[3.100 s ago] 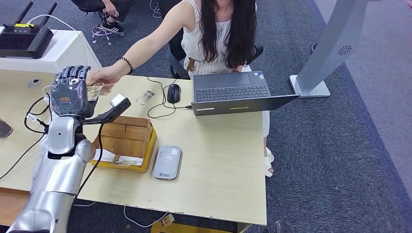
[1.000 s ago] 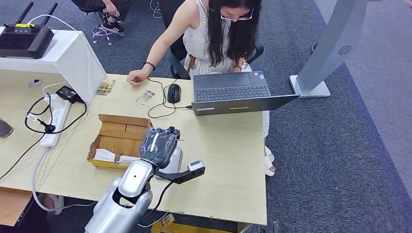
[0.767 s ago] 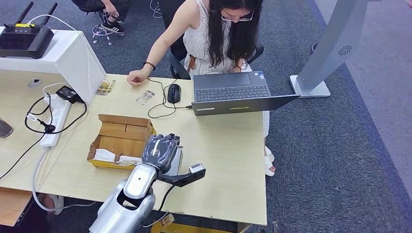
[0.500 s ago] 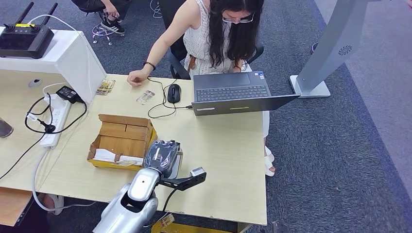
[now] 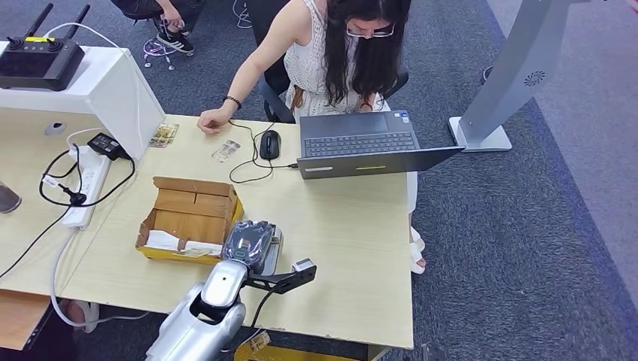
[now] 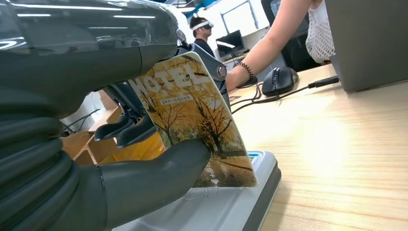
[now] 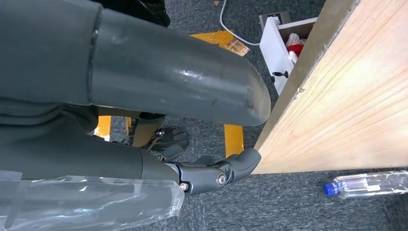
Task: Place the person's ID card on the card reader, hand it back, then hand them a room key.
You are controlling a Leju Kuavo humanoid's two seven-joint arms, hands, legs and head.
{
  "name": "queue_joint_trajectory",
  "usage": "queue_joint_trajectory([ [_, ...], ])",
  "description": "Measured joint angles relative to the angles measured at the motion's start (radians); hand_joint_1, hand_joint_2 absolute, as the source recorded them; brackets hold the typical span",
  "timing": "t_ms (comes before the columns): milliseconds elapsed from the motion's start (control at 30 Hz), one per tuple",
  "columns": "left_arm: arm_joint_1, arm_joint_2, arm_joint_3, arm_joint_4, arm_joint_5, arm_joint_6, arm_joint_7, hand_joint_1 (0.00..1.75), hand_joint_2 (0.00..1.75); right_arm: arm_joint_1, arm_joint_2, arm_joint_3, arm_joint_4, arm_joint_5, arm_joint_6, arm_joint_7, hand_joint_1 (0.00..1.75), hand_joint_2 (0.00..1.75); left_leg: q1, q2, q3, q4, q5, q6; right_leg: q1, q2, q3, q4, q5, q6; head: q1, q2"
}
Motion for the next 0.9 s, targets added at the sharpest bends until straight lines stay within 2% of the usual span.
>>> queue_joint_trajectory([
  [200, -0.019, -0.003, 0.01, 0.017, 0.005, 0.01, 0.006, 1.75, 1.75, 0.001, 0.0, 0.0, 0.0, -0.001, -0.007, 0.006, 0.0, 0.0, 0.0, 0.0, 0.001, 0.0, 0.0, 0.0, 0.0, 0.0, 0.001, 0.0, 0.0, 0.0, 0.0, 0.0],
  [333, -0.044, -0.001, 0.03, -0.012, 0.028, 0.066, 0.006, 1.75, 1.75, 0.006, 0.0, 0.0, 0.0, -0.007, -0.008, 0.001, 0.0, 0.0, 0.0, 0.0, 0.001, 0.0, 0.001, 0.001, 0.0, 0.0, 0.0, 0.0, 0.001, 0.0, 0.0, 0.0],
  [467, -0.104, 0.01, 0.072, -0.087, 0.04, 0.158, 0.021, 1.75, 1.75, 0.009, 0.0, 0.0, 0.0, -0.005, -0.007, -0.011, 0.0, 0.0, 0.0, 0.0, 0.0, 0.0, 0.001, 0.001, 0.0, 0.0, 0.0, 0.001, 0.001, 0.0, 0.0, 0.0],
  [600, -0.196, 0.055, 0.127, -0.137, 0.008, 0.198, 0.048, 1.75, 1.75, 0.01, 0.0, 0.0, 0.0, 0.005, 0.0, -0.015, 0.0, 0.0, 0.0, 0.0, 0.0, 0.0, 0.002, 0.001, 0.001, 0.0, 0.0, 0.001, 0.001, 0.0, 0.0, 0.0],
  [767, -0.325, 0.131, 0.205, -0.124, -0.003, 0.201, 0.046, 1.75, 1.75, 0.01, 0.0, 0.001, 0.0, 0.009, 0.004, -0.014, 0.0, 0.0, 0.001, 0.0, 0.0, 0.0, 0.002, 0.001, 0.001, 0.0, 0.0, 0.001, 0.001, -0.001, 0.0, 0.0],
  [900, -0.377, 0.174, 0.253, -0.093, -0.001, 0.205, 0.042, 1.75, 1.75, 0.01, 0.0, 0.002, 0.0, 0.006, 0.004, -0.014, 0.0, 0.0, 0.001, 0.0, 0.0, 0.0, 0.002, 0.001, 0.001, 0.0, 0.0, 0.001, 0.001, -0.001, 0.0, 0.0],
])
